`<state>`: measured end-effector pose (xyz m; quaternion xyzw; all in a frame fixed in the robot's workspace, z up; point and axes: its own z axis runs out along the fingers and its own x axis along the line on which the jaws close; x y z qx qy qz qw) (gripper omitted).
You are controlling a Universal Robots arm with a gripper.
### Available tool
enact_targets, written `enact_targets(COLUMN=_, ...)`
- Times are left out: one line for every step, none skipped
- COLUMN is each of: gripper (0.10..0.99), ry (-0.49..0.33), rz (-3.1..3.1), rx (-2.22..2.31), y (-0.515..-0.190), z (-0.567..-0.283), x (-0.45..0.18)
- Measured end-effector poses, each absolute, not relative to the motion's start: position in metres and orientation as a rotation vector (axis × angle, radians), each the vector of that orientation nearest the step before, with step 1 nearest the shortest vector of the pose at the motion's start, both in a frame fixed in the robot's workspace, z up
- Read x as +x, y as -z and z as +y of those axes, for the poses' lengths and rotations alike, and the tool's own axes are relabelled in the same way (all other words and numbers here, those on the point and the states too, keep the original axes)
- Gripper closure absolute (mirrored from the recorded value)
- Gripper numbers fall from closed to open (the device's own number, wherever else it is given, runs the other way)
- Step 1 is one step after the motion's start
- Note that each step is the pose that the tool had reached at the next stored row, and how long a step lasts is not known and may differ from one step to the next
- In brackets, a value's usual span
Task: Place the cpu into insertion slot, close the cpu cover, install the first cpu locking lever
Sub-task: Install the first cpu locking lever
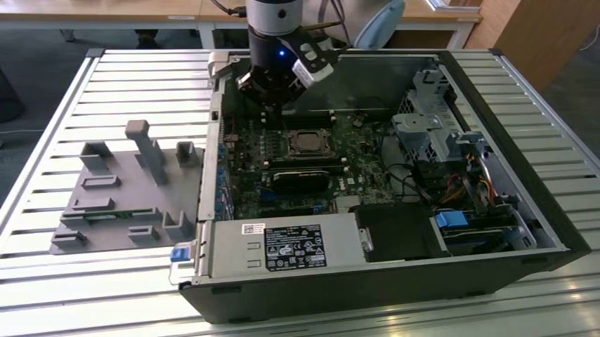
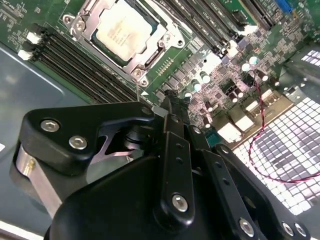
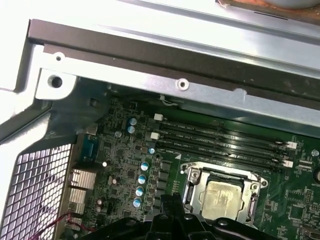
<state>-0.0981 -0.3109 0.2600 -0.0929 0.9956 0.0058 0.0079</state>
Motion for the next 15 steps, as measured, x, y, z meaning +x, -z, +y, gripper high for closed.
enact_targets(gripper=0.980, ry=-0.018, rz=3.112, rx=-0.289, y=-0.260, z=-0.310, x=-0.098)
enact_targets(gripper=0.980, ry=-0.018, rz=3.112, rx=-0.289, y=-0.259, z=-0.310, x=-0.099)
enact_targets(gripper=0.980, ry=-0.019, rz=3.112, rx=-0.289, y=-0.259, z=-0.309, x=-0.099)
enact_targets(gripper=0.980, ry=-0.019, rz=3.112, rx=-0.289, y=-0.259, z=-0.308, x=-0.099)
enact_targets(gripper=0.980, ry=-0.020, rz=3.112, rx=-0.289, y=-0.259, z=-0.308, x=-0.099)
enact_targets(gripper=0.980, ry=-0.020, rz=3.112, rx=-0.289, y=-0.258, z=-0.307, x=-0.100)
enact_targets(gripper=0.980, ry=-0.021, rz=3.112, rx=-0.289, y=-0.258, z=-0.306, x=-0.100)
enact_targets(gripper=0.980, ry=-0.021, rz=3.112, rx=-0.289, y=-0.258, z=-0.306, x=-0.100)
enact_targets(gripper=0.980, ry=-0.021, rz=3.112, rx=-0.289, y=-0.258, z=-0.305, x=-0.101)
enact_targets(gripper=0.980, ry=-0.021, rz=3.112, rx=-0.289, y=-0.258, z=-0.304, x=-0.101)
enact_targets(gripper=0.980, ry=-0.021, rz=3.112, rx=-0.289, y=-0.257, z=-0.303, x=-0.101)
enact_targets(gripper=0.980, ry=-0.021, rz=3.112, rx=-0.288, y=-0.257, z=-0.302, x=-0.101)
enact_targets(gripper=0.980, ry=-0.021, rz=3.112, rx=-0.288, y=-0.257, z=-0.301, x=-0.101)
enact_targets(gripper=0.980, ry=-0.021, rz=3.112, rx=-0.288, y=-0.257, z=-0.300, x=-0.101)
enact_targets(gripper=0.980, ry=-0.021, rz=3.112, rx=-0.288, y=-0.256, z=-0.300, x=-0.101)
